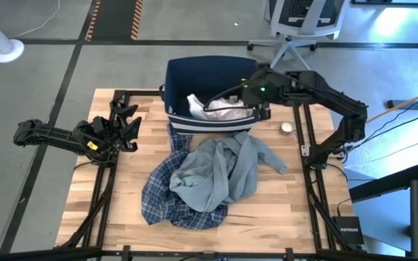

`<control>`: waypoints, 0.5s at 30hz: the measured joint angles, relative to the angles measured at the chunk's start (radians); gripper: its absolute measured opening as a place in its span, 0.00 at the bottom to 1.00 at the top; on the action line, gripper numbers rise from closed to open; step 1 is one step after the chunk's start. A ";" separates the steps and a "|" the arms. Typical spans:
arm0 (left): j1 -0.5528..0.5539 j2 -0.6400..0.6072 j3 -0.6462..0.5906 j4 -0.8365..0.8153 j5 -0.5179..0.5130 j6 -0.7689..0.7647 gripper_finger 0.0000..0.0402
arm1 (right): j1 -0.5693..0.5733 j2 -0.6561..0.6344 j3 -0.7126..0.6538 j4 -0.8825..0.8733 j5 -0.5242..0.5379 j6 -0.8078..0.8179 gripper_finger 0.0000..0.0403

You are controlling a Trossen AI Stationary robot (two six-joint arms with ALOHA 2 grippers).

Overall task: Sort clothes
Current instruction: Put the blue long sleeve shirt into the blue laundry bin

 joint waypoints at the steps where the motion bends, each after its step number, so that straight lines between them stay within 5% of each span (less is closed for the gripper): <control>1: 0.000 0.000 0.000 0.000 0.000 0.000 0.52 | 0.012 0.001 0.014 -0.017 -0.026 0.020 0.50; 6: 0.000 0.000 0.000 0.000 0.000 -0.001 0.52 | 0.126 0.001 0.037 -0.048 -0.157 0.092 0.50; 15: 0.000 0.000 0.000 0.000 0.000 -0.006 0.52 | 0.383 0.010 -0.086 0.037 -0.178 0.123 0.50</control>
